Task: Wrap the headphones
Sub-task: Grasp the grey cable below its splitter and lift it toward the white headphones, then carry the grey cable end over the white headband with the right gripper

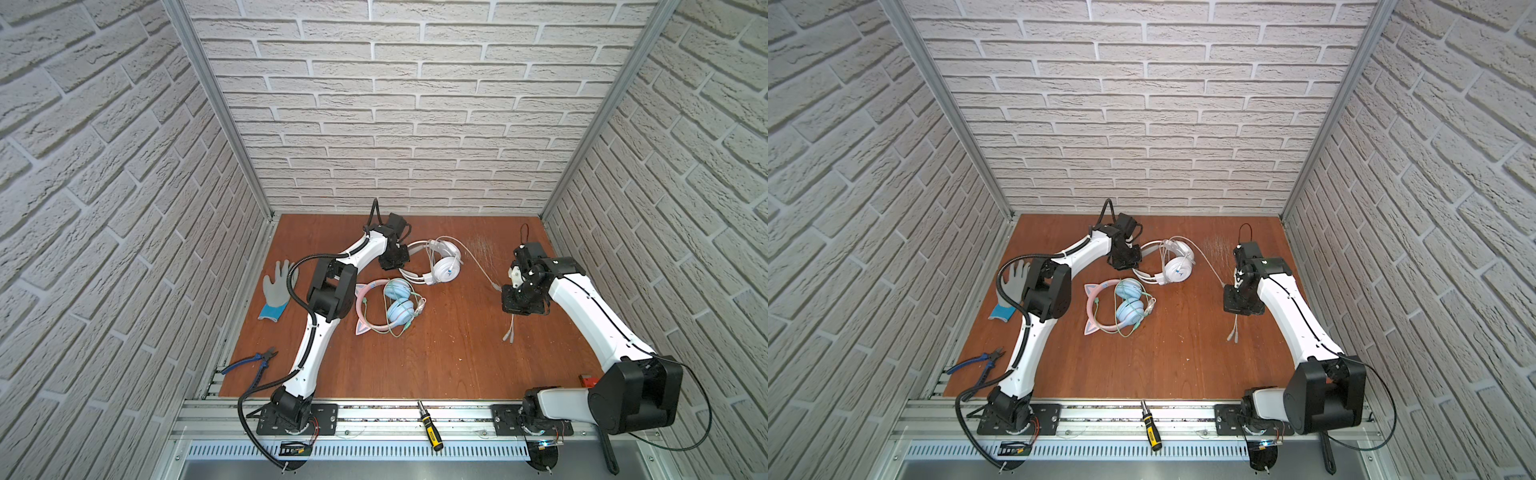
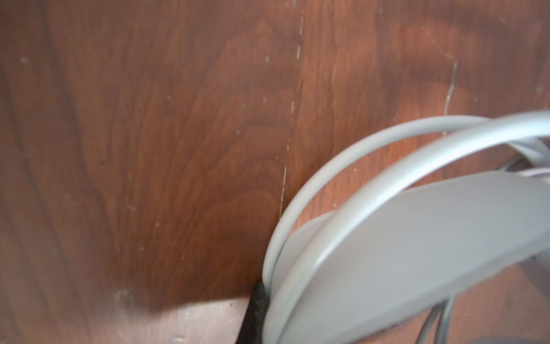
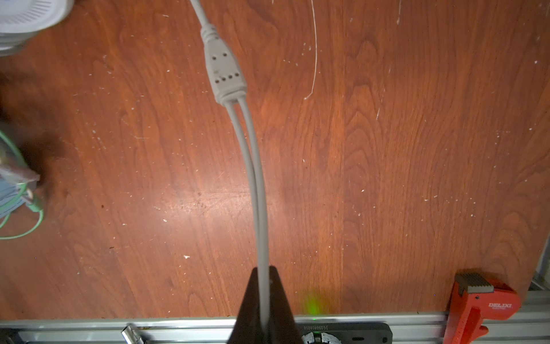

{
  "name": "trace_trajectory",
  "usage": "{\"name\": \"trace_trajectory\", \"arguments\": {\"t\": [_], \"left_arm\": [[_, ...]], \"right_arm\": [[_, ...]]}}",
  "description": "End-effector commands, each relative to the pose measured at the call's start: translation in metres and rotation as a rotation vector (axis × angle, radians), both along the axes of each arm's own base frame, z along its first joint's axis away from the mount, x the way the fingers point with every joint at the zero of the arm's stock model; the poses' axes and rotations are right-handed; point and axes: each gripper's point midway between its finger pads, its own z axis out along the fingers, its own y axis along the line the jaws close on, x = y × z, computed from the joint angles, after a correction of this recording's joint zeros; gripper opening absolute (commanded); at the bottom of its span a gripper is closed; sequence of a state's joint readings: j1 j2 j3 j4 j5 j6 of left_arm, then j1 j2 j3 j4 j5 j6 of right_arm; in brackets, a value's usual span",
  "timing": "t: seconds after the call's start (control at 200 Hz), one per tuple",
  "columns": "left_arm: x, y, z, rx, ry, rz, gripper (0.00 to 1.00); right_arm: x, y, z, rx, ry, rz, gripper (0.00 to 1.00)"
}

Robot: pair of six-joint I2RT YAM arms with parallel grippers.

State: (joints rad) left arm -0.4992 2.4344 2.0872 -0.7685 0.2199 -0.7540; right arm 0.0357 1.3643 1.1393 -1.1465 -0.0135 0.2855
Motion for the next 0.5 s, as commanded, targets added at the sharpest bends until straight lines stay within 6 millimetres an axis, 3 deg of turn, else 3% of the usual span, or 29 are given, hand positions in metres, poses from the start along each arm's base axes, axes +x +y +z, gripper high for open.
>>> {"name": "trace_trajectory", "arguments": {"t": [0.0,0.14,0.36,0.495], "left_arm": [[0.004,-0.02,0.047,-0.128,-0.083,-0.091,0.0],[-0.004,-0.019,0.046,-0.149,-0.06,-0.143,0.0],[-0.01,-0.034,0.063,-0.287,-0.049,-0.221,0.0],[-0.012,-0.036,0.065,-0.298,-0.051,-0.244,0.0]], "right_arm": [[0.009,-0.01,-0.015,-0.019,0.0,-0.06,0.05],[0.018,-0.008,-0.03,0.003,0.021,-0.065,0.05],[0.03,0.0,-0.046,0.048,0.047,-0.041,0.05],[0.052,-0.001,-0.046,0.045,0.013,-0.042,0.05]]}}
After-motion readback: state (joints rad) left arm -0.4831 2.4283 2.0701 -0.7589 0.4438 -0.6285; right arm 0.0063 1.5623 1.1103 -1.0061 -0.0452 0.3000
